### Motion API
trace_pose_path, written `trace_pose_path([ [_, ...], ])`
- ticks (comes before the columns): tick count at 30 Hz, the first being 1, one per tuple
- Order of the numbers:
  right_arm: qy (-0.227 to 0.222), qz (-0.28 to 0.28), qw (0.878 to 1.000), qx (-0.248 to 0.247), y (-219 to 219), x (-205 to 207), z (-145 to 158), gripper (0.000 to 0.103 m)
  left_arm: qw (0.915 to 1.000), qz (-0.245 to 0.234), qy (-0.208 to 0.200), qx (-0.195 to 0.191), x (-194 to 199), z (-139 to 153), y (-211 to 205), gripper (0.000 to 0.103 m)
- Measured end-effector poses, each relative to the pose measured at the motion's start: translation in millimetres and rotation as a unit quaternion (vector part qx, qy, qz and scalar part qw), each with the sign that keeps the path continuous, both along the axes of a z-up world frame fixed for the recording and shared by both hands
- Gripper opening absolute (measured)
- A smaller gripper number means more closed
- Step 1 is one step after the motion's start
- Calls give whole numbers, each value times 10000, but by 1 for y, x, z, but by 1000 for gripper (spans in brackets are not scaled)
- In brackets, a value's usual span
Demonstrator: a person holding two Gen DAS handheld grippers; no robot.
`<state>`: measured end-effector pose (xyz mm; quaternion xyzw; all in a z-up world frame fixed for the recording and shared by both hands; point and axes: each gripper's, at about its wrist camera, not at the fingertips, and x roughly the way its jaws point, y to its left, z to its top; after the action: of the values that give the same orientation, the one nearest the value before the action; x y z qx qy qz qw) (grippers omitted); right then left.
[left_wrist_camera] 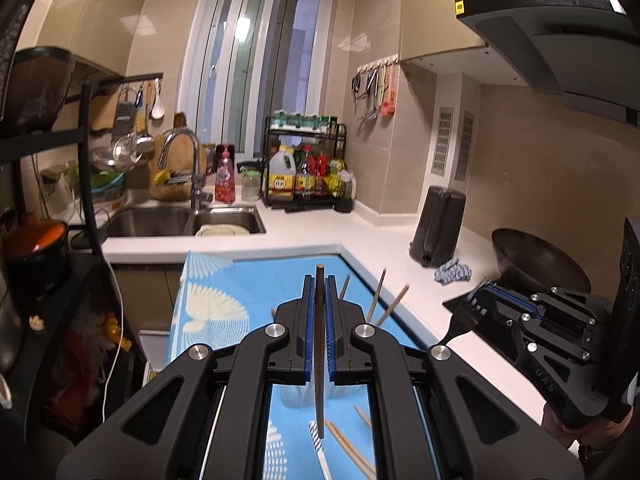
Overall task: Organize utensils
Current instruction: 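Lower the chopstick and fork into the container and open both tools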
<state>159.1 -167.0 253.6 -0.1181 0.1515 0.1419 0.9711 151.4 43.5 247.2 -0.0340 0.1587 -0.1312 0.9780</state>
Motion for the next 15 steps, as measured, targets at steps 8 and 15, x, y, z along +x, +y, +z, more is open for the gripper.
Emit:
trace_pose_path([
  [8, -362, -211, 9990, 125, 10, 39, 29, 1, 9989, -9, -462, -35, 42, 42, -8, 5],
  [15, -273, -490, 9984, -3, 18, 75, 0, 1, 9991, 201, -383, 5, 86, 18, -9, 5],
])
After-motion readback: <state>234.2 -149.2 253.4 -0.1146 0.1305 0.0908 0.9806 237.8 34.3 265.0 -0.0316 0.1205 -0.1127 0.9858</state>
